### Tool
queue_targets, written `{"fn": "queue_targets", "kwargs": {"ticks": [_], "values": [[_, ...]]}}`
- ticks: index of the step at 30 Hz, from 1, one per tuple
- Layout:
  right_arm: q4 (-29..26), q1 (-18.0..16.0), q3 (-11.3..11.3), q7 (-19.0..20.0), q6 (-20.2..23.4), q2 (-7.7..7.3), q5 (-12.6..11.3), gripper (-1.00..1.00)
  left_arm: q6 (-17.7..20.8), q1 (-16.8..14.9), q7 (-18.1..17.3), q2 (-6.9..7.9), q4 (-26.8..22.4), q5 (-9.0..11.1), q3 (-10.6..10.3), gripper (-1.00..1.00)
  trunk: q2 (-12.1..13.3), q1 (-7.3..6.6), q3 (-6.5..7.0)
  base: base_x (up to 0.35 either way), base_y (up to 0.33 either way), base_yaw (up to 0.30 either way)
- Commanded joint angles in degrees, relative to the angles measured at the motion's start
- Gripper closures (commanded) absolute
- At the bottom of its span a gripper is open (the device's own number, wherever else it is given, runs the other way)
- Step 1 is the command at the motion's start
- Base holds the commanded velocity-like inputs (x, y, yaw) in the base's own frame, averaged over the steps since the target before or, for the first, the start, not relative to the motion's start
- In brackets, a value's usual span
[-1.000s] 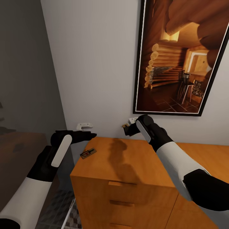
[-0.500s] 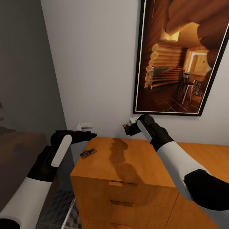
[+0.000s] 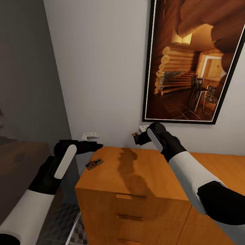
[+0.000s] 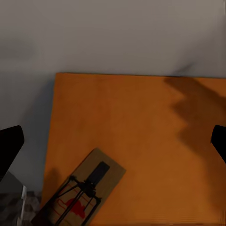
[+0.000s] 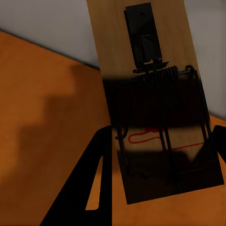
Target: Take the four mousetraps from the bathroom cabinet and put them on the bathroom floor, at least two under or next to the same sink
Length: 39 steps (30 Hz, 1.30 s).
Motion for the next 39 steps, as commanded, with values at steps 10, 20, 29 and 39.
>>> {"fn": "queue_targets", "kwargs": {"ticks": [10, 20, 29, 39], "values": [[0.0, -0.1, 0.2, 0.1, 0.2, -0.02, 0.1, 1.0, 0.1, -0.1, -2.1, 6.03, 0.6, 0.7, -10.0, -1.0, 0.0, 0.0, -0.07, 0.0, 0.0, 0.0], [0.0, -0.1, 0.3, 0.0, 0.2, -0.02, 0.3, 1.0, 0.1, -0.2, -20.0, 13.42, 0.7, -2.9, -12.2, -1.0, 0.0, 0.0, -0.07, 0.0, 0.0, 0.0], [0.0, -0.1, 0.5, -0.1, 0.2, 0.05, 0.3, 1.0, 0.1, -0.4, -26.0, 15.29, 0.5, -10.0, -12.3, -1.0, 0.0, 0.0, -0.07, 0.0, 0.0, 0.0], [0.0, -0.1, 0.5, -0.1, 0.2, 0.07, 0.4, 1.0, 0.1, -0.4, -26.8, 15.27, 0.4, -11.0, -12.3, -1.0, 0.0, 0.0, -0.07, 0.0, 0.0, 0.0]]}}
